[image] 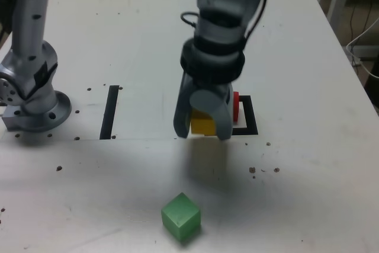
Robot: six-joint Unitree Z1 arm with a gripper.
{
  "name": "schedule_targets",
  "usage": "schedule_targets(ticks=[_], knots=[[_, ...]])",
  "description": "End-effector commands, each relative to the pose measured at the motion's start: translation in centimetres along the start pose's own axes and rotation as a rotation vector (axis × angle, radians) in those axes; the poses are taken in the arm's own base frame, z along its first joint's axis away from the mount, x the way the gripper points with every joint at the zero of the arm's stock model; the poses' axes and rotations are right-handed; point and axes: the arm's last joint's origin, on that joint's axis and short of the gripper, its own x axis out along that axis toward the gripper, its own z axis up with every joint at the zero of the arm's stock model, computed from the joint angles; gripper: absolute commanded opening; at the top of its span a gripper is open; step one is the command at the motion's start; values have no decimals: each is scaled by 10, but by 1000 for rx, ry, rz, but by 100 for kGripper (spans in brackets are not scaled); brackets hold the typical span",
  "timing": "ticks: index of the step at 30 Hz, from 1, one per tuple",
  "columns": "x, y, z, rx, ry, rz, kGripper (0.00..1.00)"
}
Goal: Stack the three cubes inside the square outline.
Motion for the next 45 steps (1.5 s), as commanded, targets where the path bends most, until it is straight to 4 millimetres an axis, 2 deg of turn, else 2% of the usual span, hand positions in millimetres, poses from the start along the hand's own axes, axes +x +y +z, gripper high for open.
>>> schedule_targets(ticks=[1,8,16,26,36,45], knots=[[-10,3,-6,-7,-22,10,26],[-31,18,-11,-30,-59,41,26],[-41,47,1,-28,-91,55,26],[-31,67,16,-11,-75,43,26],[-19,67,28,21,-56,16,26],[-12,69,31,23,-37,7,26]])
